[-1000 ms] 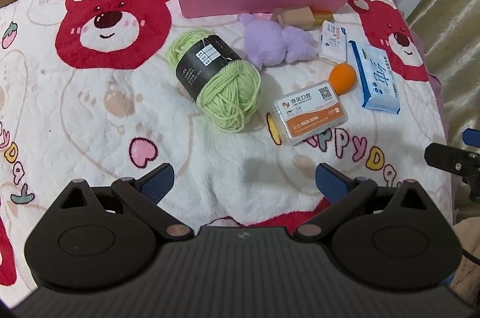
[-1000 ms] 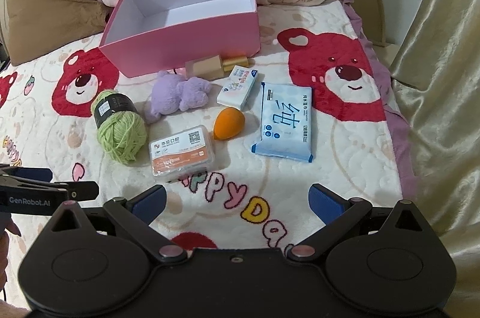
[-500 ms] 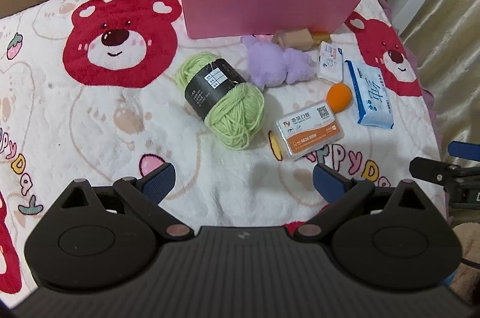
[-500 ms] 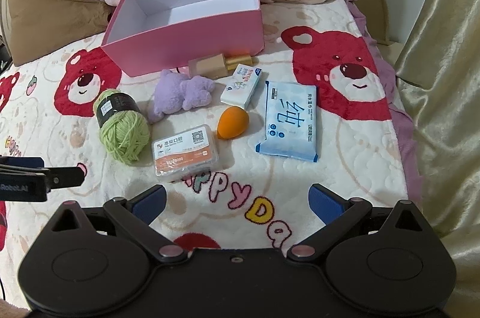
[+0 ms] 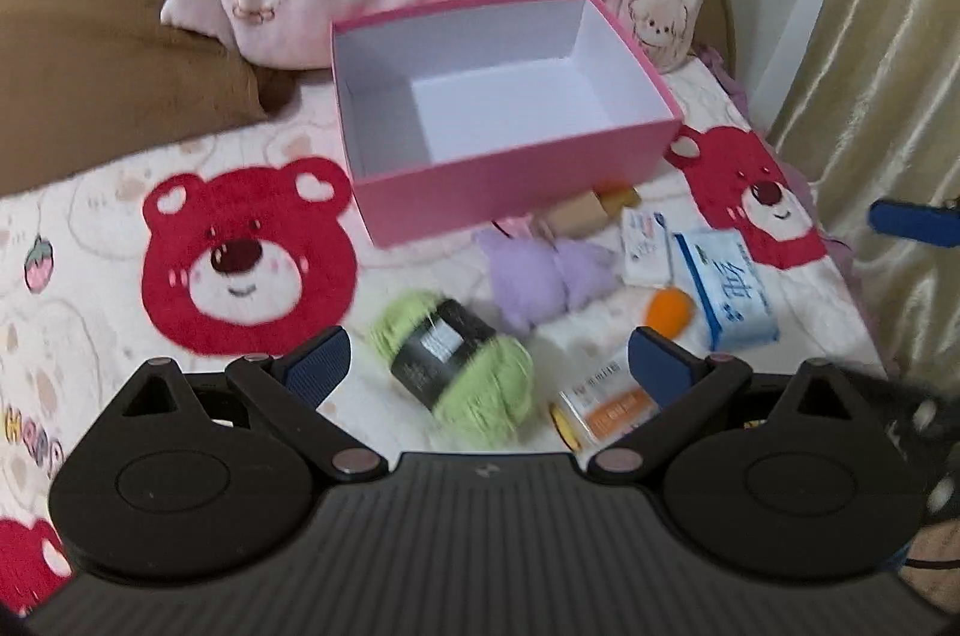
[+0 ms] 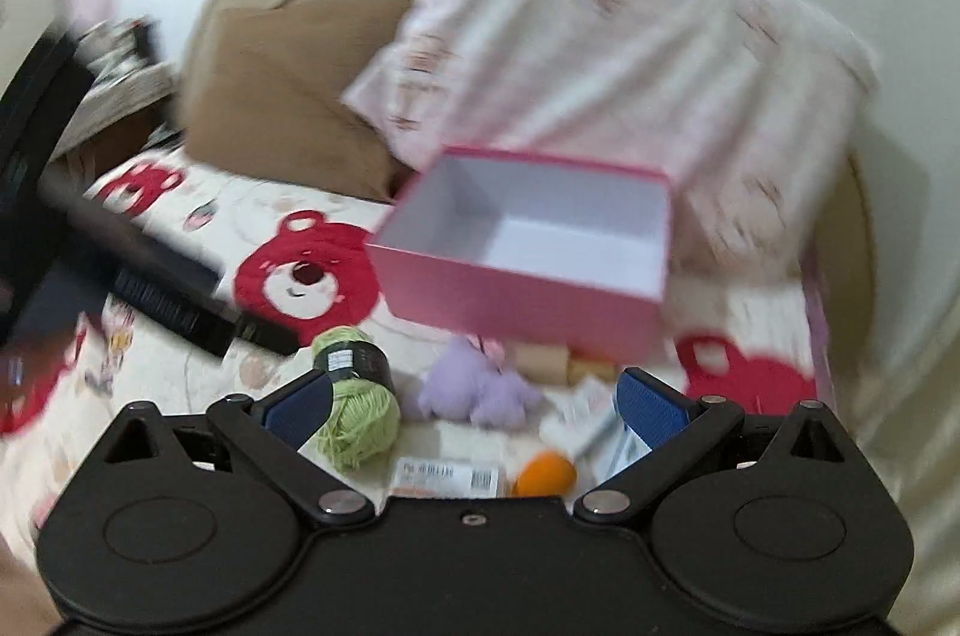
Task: Organize objects
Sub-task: 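Grasp the green yarn ball with the left gripper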
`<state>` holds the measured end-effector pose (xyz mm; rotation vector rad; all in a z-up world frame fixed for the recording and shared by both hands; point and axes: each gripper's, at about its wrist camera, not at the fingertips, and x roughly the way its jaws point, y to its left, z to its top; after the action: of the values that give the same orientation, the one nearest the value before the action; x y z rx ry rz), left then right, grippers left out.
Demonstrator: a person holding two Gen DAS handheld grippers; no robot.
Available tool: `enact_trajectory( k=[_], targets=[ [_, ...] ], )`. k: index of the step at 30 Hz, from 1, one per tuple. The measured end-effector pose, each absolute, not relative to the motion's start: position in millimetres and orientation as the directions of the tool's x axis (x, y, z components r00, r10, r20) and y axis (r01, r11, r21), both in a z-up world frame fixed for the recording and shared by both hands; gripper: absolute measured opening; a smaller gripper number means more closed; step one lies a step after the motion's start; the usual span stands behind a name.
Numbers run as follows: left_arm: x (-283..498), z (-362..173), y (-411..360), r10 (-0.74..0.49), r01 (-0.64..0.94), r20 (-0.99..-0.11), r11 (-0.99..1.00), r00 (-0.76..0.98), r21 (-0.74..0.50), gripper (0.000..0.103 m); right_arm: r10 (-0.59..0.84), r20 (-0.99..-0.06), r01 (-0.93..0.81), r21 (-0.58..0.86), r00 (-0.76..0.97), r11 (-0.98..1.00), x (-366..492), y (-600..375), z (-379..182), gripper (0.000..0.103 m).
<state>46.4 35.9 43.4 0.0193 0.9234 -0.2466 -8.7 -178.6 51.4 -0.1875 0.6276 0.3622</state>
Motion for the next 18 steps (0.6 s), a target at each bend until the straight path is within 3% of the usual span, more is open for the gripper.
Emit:
enact_trajectory(
  k=[5,9,18],
  targets=[
    [68.8,15.9,43.5,-0.222,0.223,-0.818,0.968,0.530,-0.118,0.102,0.364,-0.688,-0.478,0.028,0.628,0.878,30.1,-156.2,24.8,0.102],
    [83.0,-22.0,59.5,-0.267,0.162,-0.840,0.963,0.473,-0.215,0.101,0.392,-0.758,-0.537,0.065,0.521,0.841,56.5,-124.6,-8.4,0.102],
    [103.8,-86.8,92.8,-0.373,-0.034,-0.829,0.905,0.417,-0.425,0.098,0.422,-0.810,-0.599,0.112,0.408,0.793,87.3,-93.1,-66.8,0.100]
  ],
)
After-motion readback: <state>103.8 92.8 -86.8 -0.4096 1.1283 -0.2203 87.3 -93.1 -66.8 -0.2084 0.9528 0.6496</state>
